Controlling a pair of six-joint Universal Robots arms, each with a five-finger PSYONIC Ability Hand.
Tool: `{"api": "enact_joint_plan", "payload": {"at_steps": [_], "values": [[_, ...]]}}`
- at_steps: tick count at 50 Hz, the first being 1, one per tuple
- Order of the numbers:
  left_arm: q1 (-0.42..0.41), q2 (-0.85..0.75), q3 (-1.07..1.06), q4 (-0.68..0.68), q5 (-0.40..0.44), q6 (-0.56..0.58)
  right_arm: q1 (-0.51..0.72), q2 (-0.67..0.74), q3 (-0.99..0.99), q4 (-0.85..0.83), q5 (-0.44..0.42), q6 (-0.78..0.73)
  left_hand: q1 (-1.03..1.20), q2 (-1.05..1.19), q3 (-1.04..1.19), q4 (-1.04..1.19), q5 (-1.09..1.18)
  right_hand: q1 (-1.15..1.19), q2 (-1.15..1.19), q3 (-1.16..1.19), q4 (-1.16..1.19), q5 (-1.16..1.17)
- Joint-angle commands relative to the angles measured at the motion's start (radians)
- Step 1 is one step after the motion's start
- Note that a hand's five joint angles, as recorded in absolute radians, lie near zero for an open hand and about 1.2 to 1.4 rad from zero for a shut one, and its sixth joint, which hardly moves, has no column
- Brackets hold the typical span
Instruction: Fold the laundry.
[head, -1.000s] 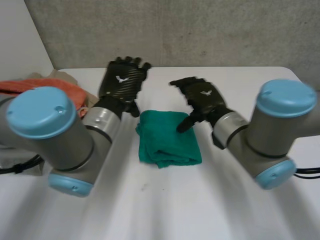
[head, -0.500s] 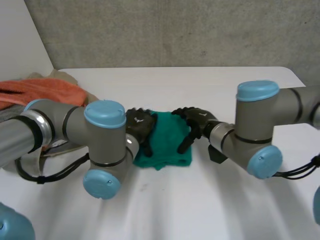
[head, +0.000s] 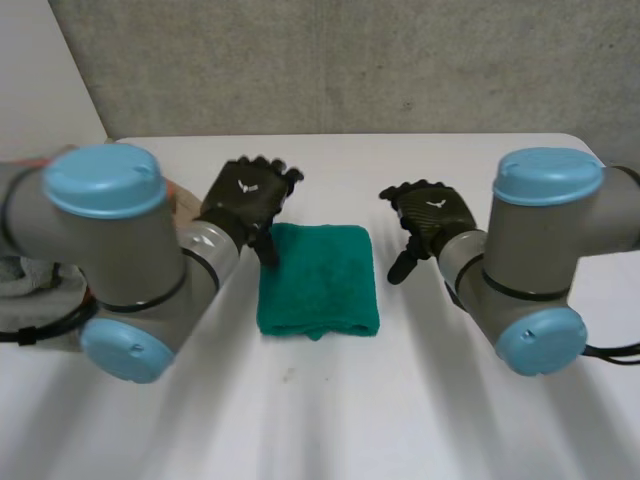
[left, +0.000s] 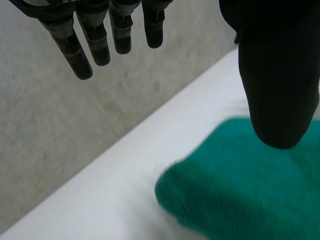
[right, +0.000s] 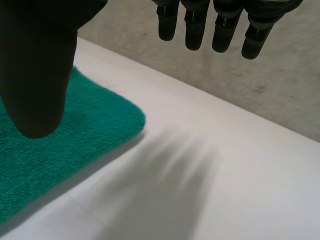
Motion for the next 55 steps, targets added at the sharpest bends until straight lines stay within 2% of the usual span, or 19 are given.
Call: {"api": "enact_joint_plan", "payload": {"at_steps": [1,2,3,6,10,18,24,25,29,30,37,43,50,55], "values": [[0.05,0.111,-0.064,-0.022,0.282,-0.033,-0.019,-0.052,0.145,-0.033,0.022,0.132,-0.02,-0.036,-0.039,-0.036,-0.047,-0.047,-0.034,-0.031,-0.031,-0.048],[0.056,0.12,-0.072,-0.031,0.325,-0.037,-0.019,-0.049,0.154,-0.03,0.015,0.161,-0.02,-0.036,-0.039,-0.036,-0.047,-0.047,-0.034,-0.031,-0.031,-0.048],[0.067,0.14,-0.086,-0.053,0.41,-0.034,-0.016,-0.038,0.168,-0.021,-0.007,0.212,-0.02,-0.036,-0.039,-0.036,-0.047,-0.047,-0.034,-0.031,-0.031,-0.048],[0.081,0.167,-0.106,-0.089,0.55,-0.034,-0.005,-0.018,0.183,-0.01,-0.04,0.267,-0.02,-0.036,-0.039,-0.036,-0.047,-0.047,-0.034,-0.031,-0.031,-0.048],[0.083,0.183,-0.115,-0.12,0.618,-0.03,0.025,0.023,0.185,-0.028,-0.065,0.31,-0.02,-0.036,-0.039,-0.036,-0.047,-0.047,-0.034,-0.031,-0.031,-0.048],[0.06,0.192,-0.121,-0.134,0.611,-0.03,0.087,0.131,0.113,-0.152,-0.033,0.315,-0.02,-0.036,-0.039,-0.036,-0.047,-0.047,-0.034,-0.031,-0.031,-0.048],[0.049,0.192,-0.124,-0.122,0.603,-0.03,0.116,0.207,0.03,-0.145,0.004,0.304,-0.02,-0.036,-0.039,-0.036,-0.047,0.012,0.024,0.028,0.027,0.011],[0.049,0.192,-0.126,-0.12,0.6,-0.03,0.117,0.217,0.021,-0.143,0.009,0.304,-0.02,-0.036,-0.039,-0.036,-0.047,0.085,0.097,0.101,0.1,0.084],[0.046,0.189,-0.127,-0.111,0.586,-0.03,0.12,0.241,-0.014,-0.16,0.016,0.303,-0.02,-0.036,-0.039,-0.036,-0.047,1.114,1.126,1.13,1.129,1.112],[0.046,0.187,-0.127,-0.108,0.58,-0.033,0.117,0.244,-0.025,-0.172,0.019,0.303,-0.02,-0.036,-0.039,-0.036,-0.047,1.175,1.187,1.191,1.19,1.173],[0.052,0.192,-0.121,-0.09,0.566,-0.035,0.039,0.212,-0.039,-0.203,0.022,0.266,-0.02,-0.036,-0.039,-0.036,-0.047,1.175,1.187,1.191,1.191,1.174],[0.05,0.198,-0.098,-0.071,0.549,-0.047,-0.154,0.229,-0.134,-0.258,0.009,0.192,-0.02,-0.036,-0.039,-0.036,-0.047,1.175,1.187,1.191,1.191,1.174],[0.03,0.204,-0.072,-0.067,0.537,-0.081,-0.344,0.368,-0.398,-0.212,0.019,0.157,-0.02,-0.036,-0.039,-0.036,-0.047,1.175,1.187,1.191,1.191,1.174],[0.006,0.201,-0.057,-0.054,0.529,-0.095,-0.458,0.52,-0.69,-0.185,0.071,0.143,-0.02,-0.036,-0.039,-0.036,-0.047,1.175,1.187,1.191,1.191,1.174]]}}
